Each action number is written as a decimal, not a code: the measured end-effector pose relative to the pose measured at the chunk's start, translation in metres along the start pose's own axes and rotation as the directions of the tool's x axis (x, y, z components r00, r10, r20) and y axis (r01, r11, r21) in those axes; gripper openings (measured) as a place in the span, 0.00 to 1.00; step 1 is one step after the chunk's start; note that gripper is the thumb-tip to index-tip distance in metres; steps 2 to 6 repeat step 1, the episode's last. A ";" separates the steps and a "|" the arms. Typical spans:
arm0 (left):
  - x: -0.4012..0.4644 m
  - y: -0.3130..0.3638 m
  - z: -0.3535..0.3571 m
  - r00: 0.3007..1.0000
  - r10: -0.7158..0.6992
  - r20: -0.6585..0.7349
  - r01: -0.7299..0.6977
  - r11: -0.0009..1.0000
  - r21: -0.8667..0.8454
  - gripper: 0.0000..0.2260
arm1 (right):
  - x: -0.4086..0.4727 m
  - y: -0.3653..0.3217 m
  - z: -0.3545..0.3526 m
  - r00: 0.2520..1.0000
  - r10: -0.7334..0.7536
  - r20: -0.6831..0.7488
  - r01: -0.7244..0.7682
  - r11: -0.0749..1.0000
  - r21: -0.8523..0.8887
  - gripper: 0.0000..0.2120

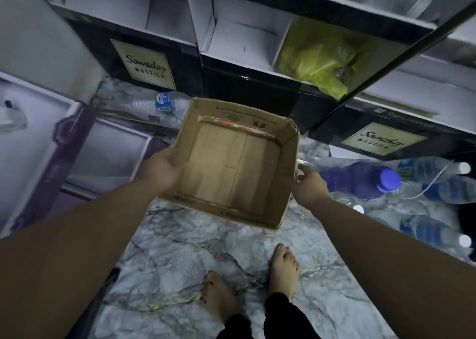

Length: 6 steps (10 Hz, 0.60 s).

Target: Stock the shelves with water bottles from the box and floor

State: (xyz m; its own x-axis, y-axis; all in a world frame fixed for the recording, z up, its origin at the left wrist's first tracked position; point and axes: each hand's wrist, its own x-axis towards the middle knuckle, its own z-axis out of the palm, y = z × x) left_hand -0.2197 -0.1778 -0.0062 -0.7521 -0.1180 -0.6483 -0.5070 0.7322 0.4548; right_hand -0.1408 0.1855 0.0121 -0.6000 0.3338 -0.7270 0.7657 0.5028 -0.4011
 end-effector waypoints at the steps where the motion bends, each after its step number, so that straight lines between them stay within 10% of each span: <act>1: -0.023 0.021 -0.010 0.997 0.073 -0.003 -0.073 0.997 -0.009 0.22 | -0.015 -0.016 -0.015 0.999 -0.045 -0.031 0.043 0.998 -0.046 0.34; 6: -0.023 0.021 -0.010 0.997 0.073 -0.003 -0.073 0.997 -0.009 0.22 | -0.015 -0.016 -0.015 0.999 -0.045 -0.031 0.043 0.998 -0.046 0.34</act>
